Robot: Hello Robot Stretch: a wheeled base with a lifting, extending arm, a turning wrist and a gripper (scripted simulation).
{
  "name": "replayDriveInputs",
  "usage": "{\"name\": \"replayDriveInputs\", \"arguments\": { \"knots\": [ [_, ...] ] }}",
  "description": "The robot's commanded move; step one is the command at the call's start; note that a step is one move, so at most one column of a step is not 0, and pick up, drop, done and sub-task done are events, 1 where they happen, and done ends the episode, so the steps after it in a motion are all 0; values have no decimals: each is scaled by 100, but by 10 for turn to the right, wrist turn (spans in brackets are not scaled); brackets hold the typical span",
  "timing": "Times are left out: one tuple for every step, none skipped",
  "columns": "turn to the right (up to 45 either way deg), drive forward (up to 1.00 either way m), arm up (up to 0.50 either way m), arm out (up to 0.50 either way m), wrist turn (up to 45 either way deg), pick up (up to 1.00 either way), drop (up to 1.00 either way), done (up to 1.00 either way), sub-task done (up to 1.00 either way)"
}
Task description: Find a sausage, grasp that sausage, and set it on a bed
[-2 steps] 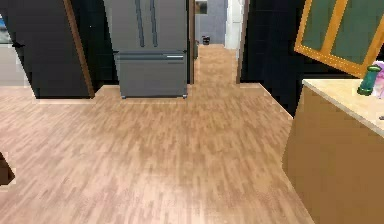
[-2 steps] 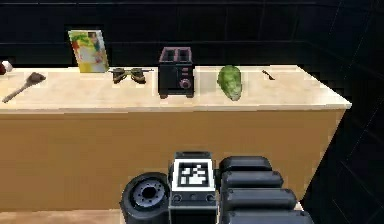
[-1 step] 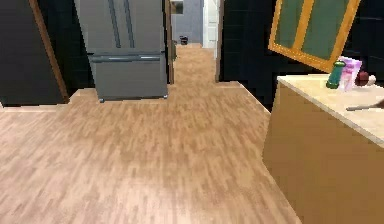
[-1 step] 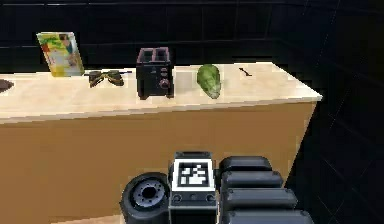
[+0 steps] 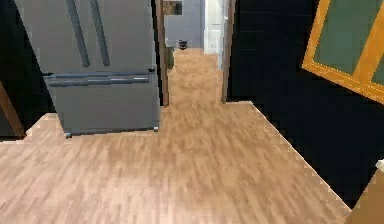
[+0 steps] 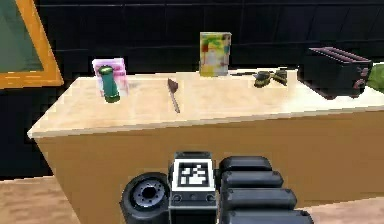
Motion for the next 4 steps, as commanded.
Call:
{"name": "replayDriveInputs", "arguments": {
  "knots": [
    [0, 100, 0, 0, 0, 0, 0, 0, 0],
    [0, 100, 0, 0, 0, 0, 0, 0, 0],
    [0, 100, 0, 0, 0, 0, 0, 0, 0],
    [240, 0, 0, 0, 0, 0, 0, 0, 0]
  ]
}}
